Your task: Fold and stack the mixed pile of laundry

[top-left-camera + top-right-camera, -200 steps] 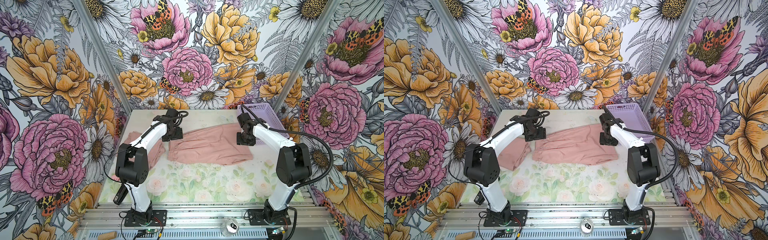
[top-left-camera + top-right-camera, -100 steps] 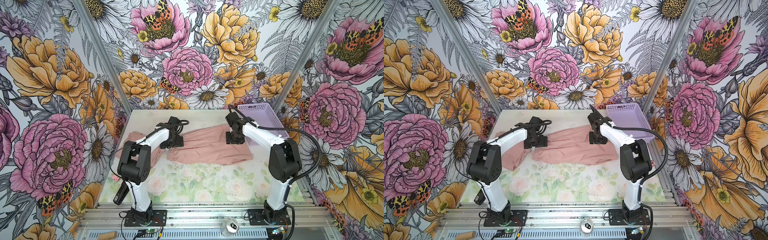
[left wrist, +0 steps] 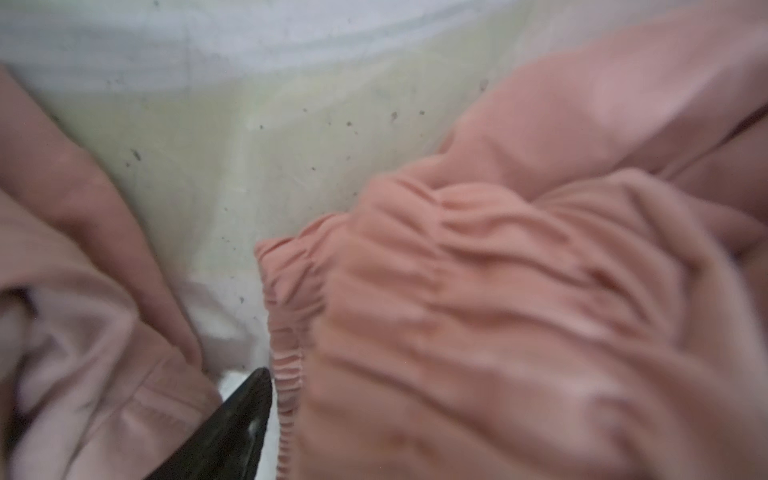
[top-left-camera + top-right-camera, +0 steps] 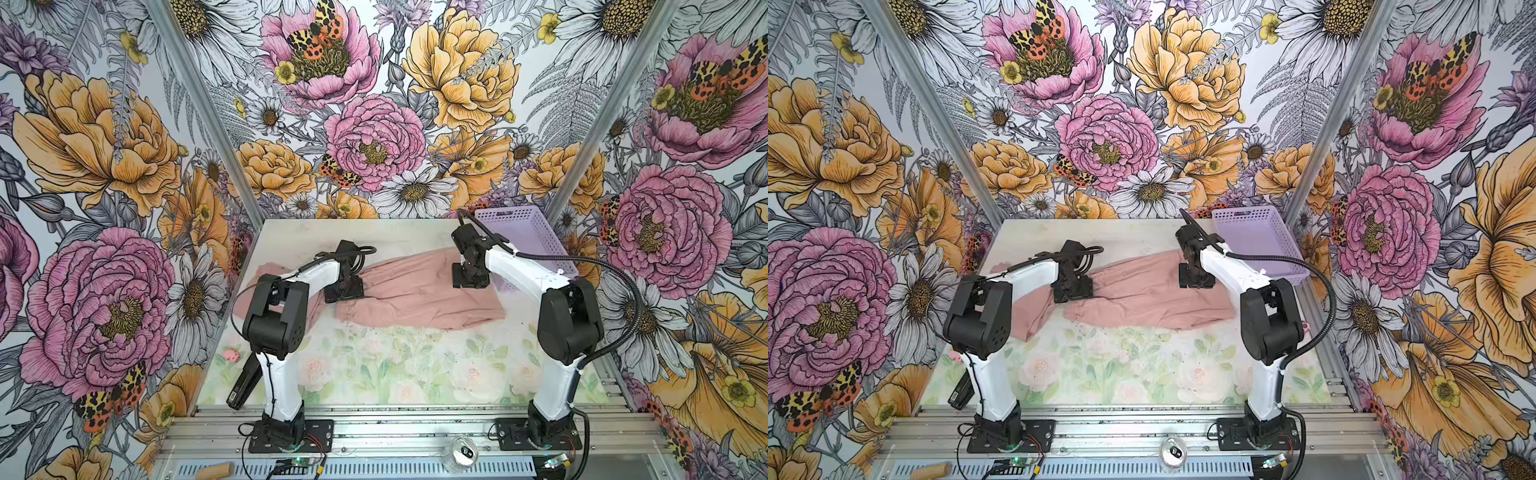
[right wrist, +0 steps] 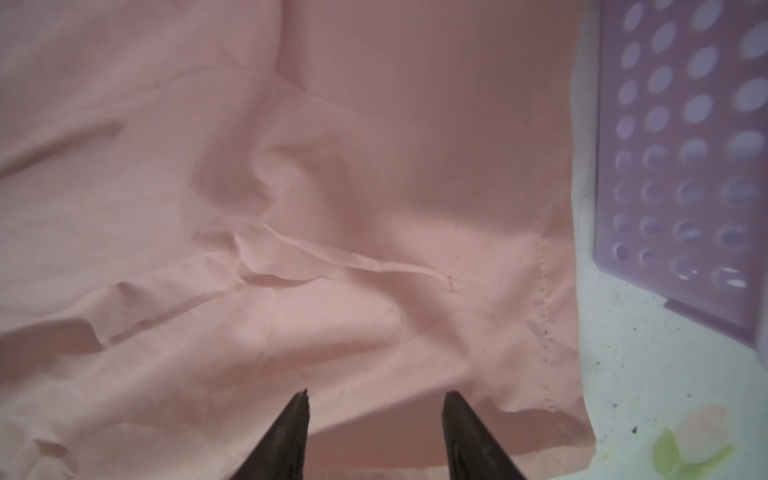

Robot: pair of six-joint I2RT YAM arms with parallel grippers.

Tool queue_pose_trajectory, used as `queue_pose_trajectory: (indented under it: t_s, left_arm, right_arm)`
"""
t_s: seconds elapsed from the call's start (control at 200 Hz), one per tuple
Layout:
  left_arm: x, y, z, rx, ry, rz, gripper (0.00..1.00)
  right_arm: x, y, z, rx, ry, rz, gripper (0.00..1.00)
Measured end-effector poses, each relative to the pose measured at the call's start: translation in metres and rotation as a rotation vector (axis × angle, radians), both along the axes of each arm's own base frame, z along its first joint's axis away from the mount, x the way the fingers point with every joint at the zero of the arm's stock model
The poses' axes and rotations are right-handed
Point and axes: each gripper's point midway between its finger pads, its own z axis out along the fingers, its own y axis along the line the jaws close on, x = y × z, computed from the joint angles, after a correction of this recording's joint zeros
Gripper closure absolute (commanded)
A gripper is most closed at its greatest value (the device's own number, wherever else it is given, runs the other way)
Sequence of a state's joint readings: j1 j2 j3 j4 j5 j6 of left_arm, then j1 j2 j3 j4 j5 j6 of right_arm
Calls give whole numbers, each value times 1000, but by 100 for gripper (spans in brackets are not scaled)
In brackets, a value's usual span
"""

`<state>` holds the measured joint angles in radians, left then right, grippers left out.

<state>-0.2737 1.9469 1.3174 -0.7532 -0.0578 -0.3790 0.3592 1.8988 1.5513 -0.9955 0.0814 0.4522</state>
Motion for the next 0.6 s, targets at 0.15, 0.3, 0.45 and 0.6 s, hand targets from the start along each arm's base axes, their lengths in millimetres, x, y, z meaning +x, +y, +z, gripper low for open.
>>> queue_pose_trajectory:
  t_s: [0.15, 0.3, 0.45, 0.6]
  left_arm:
    - [2, 2, -1, -27, -5, 15, 30]
    - [4, 1, -2, -32, -12, 13, 35]
    - [5, 0, -2, -37, -20, 10, 40]
    - [5, -1, -2, -41, -25, 2, 47]
  right_arm:
    - [0, 0, 0, 0, 0, 0, 46]
    - [0, 0, 0, 1, 1, 0, 45]
    - [0, 1, 0, 4, 2, 1, 46]
    - [0, 1, 0, 7, 2, 2, 46]
